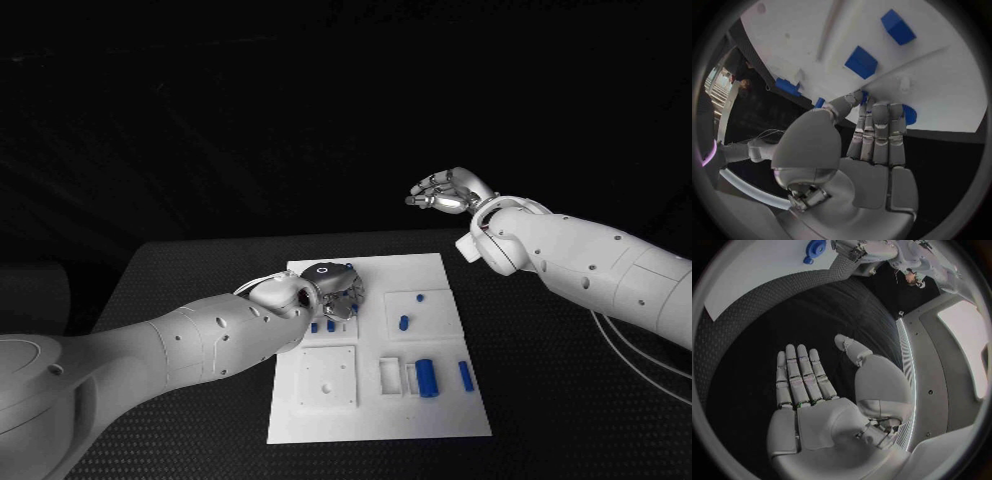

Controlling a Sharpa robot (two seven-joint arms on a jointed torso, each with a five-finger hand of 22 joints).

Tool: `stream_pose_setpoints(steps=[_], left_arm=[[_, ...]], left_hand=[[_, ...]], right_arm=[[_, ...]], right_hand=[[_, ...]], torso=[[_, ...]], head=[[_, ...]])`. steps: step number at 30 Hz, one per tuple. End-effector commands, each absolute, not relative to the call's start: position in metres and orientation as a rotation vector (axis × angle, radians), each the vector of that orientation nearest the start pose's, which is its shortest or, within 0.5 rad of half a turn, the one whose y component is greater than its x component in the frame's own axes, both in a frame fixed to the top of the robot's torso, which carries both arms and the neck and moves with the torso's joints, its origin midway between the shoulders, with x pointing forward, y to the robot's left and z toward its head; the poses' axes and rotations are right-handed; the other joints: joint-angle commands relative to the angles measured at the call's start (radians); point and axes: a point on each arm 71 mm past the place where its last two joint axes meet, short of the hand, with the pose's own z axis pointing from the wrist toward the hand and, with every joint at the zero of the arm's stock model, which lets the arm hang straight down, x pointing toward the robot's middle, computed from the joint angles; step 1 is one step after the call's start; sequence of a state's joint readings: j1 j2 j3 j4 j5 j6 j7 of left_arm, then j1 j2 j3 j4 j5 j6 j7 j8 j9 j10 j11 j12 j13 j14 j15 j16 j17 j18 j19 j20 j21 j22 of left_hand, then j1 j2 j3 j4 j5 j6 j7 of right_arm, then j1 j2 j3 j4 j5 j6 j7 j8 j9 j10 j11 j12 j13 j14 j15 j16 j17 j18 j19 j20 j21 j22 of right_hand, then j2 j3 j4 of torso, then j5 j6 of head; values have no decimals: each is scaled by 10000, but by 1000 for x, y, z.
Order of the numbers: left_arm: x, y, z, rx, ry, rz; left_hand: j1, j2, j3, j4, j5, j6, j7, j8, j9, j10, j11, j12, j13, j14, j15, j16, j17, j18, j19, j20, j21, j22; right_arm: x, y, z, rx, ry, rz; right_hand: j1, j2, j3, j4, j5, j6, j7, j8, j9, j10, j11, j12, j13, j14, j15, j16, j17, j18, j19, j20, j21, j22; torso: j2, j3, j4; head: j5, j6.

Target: Assemble the parts on the task board

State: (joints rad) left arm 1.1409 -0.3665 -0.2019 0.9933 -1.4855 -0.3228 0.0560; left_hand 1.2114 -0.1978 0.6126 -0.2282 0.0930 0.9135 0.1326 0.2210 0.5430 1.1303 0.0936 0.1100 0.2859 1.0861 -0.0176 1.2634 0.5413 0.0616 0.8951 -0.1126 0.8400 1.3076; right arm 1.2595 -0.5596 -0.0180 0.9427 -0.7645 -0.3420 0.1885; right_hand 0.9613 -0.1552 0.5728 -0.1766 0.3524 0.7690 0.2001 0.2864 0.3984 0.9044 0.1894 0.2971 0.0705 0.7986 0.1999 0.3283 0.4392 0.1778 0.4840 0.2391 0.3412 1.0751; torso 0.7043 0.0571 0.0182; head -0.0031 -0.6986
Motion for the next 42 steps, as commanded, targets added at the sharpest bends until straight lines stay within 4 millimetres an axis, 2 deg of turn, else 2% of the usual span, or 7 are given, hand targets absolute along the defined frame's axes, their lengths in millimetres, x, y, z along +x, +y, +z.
stream_pose_setpoints(steps=[1, 6, 12, 21, 34, 42], left_arm=[[513, 86, -294, 4333, 18133, -6924], [513, 85, -295, 4399, 18350, -6789], [513, 87, -298, 4536, 18591, -6507], [513, 87, -299, 4716, 18678, -6334], [515, 89, -299, 4884, 18681, -6035], [517, 90, -297, 4782, 18268, -6114]], left_hand=[[-78, -99, -65, -6, 49, -74, -16, -37, -20, -39, 78, -40, -4, -7, 57, 48, -2, 224, -51, 4, 55, 203], [-93, -112, -74, 6, 51, -67, 10, -27, -25, -67, 86, -55, -12, -4, 66, 60, -2, 235, -52, 13, 59, 202], [26, 59, -21, -13, 78, 200, 140, 136, 9, 229, -9, 117, 57, 60, -21, 159, 21, 264, -42, -10, 91, 203], [297, 393, 132, -142, 145, 649, -41, 395, 62, 796, -232, 419, 185, 236, -236, 305, 43, 221, 35, -132, 147, 191], [528, 513, 272, -360, 258, 812, -110, 475, 66, 1047, -335, 510, 221, 323, -337, 326, 17, 164, 117, -230, 136, 160], [648, 627, 332, -447, 368, 1101, -220, 632, 125, 1406, -460, 662, 290, 510, -474, 406, 27, 158, 273, -311, 178, 156]], right_arm=[[591, -232, -169, 4647, 15137, 9011], [591, -231, -169, 4644, 15156, 9023], [591, -232, -169, 4646, 15155, 9017], [591, -231, -169, 4642, 15160, 9024], [591, -231, -169, 4634, 15161, 9039], [591, -231, -169, 4632, 15151, 9041]], right_hand=[[-13, 67, -63, -16, 59, -46, 208, 53, -11, 45, 2, -45, -14, -94, 4, 56, -16, 180, -30, 15, -38, 12], [-12, 68, -64, -18, 60, -45, 208, 54, -13, 46, 1, -45, -14, -94, 4, 58, -17, 181, -30, 16, -39, 14], [-14, 69, -66, -18, 59, -44, 208, 55, -14, 46, 1, -44, -14, -94, 4, 58, -19, 182, -31, 17, -41, 16], [-20, 72, -69, -16, 58, -42, 208, 57, -16, 48, 1, -44, -14, -95, 4, 60, -21, 183, -30, 19, -43, 18], [-35, 83, -75, -5, 58, -38, 207, 61, -18, 51, -1, -42, -14, -95, 4, 63, -25, 184, -29, 23, -45, 22], [-38, 85, -76, -3, 58, -38, 207, 62, -19, 52, -1, -42, -14, -95, 4, 64, -26, 184, -29, 24, -46, 23]], torso=[[1, 10, 5], [-4, 1, 3], [0, -1, 0], [4, -7, 4], [1, -3, 6], [-1, -3, 7]], head=[[2, -1], [-3, 3], [-9, -4], [-22, -30], [-20, -54], [-3, -40]])
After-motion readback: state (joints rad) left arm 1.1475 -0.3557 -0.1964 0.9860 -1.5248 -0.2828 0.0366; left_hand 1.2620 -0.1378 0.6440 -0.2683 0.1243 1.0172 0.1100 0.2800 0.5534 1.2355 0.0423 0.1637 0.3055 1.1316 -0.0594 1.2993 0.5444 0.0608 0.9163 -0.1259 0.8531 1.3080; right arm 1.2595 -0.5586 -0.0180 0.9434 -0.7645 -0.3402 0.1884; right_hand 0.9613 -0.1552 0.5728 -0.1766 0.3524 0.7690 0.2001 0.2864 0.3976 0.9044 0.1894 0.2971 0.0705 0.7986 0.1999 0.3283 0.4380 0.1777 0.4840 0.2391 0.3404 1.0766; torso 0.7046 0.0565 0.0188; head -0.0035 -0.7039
